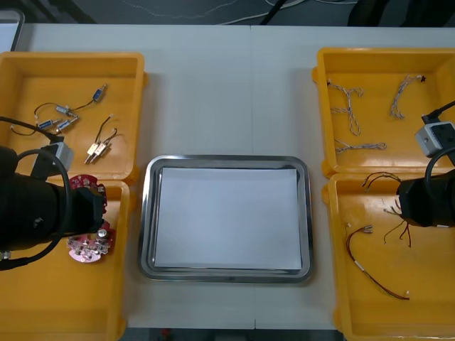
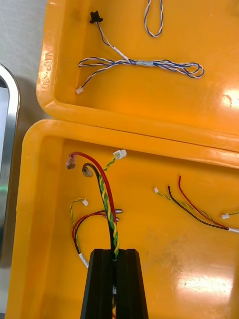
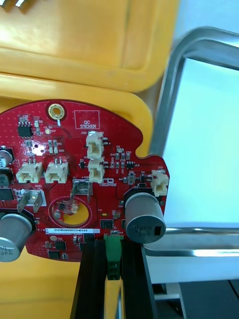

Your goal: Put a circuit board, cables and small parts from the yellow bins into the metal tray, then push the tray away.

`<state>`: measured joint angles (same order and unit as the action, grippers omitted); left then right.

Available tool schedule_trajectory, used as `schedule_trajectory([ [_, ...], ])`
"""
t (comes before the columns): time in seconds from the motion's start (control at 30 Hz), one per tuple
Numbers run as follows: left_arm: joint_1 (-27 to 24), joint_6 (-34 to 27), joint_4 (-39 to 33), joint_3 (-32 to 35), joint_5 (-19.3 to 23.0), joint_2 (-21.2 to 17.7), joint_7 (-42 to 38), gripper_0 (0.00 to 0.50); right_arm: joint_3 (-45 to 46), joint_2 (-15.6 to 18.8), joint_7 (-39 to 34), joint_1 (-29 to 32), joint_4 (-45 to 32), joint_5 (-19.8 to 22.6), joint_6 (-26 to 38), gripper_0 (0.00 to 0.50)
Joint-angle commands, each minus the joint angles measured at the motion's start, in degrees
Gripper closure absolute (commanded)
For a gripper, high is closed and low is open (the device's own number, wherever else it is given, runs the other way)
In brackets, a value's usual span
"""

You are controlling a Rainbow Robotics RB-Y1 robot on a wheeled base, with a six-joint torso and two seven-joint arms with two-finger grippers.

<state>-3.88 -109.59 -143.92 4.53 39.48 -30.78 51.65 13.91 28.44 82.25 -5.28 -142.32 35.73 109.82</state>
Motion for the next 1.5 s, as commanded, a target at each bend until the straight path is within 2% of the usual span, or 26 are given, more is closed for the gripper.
schedule_trajectory([
  [0.03,-4.12,-0.41,-3.30,-4.80,2.53,-5.26,-8.59,0.500,-0.72,0.21,-1.48,-1.14,-0.50,-0.40,0.18,0.500],
  [0.27,-9.48,-0.41,-3.30,-13.50,2.80,-8.34,-17.64,0.500,-0.72,0.21,-1.48,-1.14,-0.50,-0.40,0.18,0.500],
  [0.57,-15.54,-0.41,-2.07,-22.02,2.80,-8.77,-25.29,0.500,-0.72,0.21,-1.48,-1.14,-0.50,-0.40,0.18,0.500],
  [0.87,-18.97,-0.41,1.45,-28.79,0.51,-8.77,-26.17,0.500,-0.72,0.21,-1.48,-1.14,-0.50,-0.40,0.18,0.500],
  [1.1,-20.46,0.08,6.20,-35.12,-2.92,-8.69,-25.81,0.500,-0.72,0.21,-1.48,-1.14,-0.50,-0.40,0.18,0.500],
  [1.5,-22.75,2.63,9.45,-40.30,-3.27,-7.81,-26.87,0.500,-0.72,0.21,-1.48,-1.14,-0.50,-0.40,0.18,0.500],
])
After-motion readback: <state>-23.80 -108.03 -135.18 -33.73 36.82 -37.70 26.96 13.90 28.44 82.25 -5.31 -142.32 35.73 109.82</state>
